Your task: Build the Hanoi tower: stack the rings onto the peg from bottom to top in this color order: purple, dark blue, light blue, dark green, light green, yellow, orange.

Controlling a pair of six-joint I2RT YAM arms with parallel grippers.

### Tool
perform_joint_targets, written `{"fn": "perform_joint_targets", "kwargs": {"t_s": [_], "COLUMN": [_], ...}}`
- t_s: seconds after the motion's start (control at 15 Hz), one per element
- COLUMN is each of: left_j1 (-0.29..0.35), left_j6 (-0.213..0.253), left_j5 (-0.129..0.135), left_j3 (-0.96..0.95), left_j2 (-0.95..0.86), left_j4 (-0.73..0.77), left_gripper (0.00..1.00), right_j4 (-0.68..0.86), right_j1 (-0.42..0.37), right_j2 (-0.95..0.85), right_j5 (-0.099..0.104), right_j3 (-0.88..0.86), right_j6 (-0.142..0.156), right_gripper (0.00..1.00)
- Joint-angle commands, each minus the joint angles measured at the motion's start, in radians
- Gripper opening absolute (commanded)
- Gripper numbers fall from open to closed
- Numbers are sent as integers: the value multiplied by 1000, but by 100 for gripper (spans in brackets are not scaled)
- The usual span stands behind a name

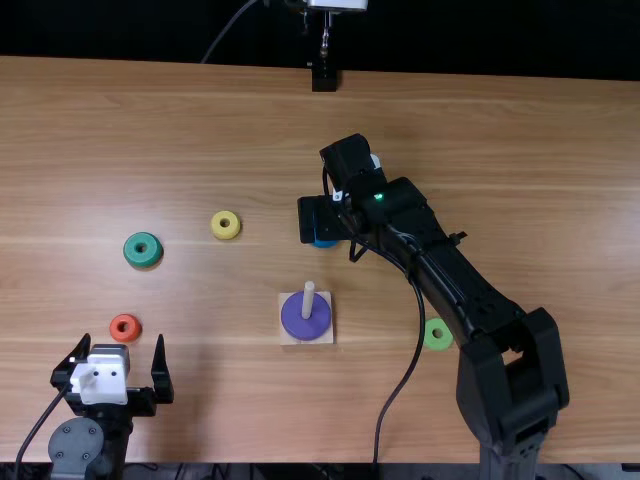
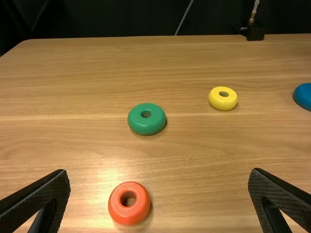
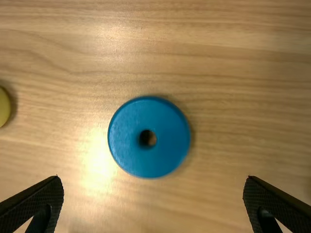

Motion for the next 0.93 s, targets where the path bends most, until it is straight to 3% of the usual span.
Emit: {"fn": "perform_joint_targets", "kwargs": {"t_s": [0.0, 0.87], "left_j1": [6, 6], "left_j6": [1, 1], "left_j5": [-9, -9], "left_j3": [-105, -105], "left_j2": [-12, -12], "left_j4": [-79, -78], "left_gripper": [100, 100], "right_j4": [-7, 10], "right_j1": [-1, 10], "right_j2": [37, 184], "right_j5": [5, 7], "right_j3": [43, 117], "right_j6": [8, 8], "right_gripper": [100, 100]}}
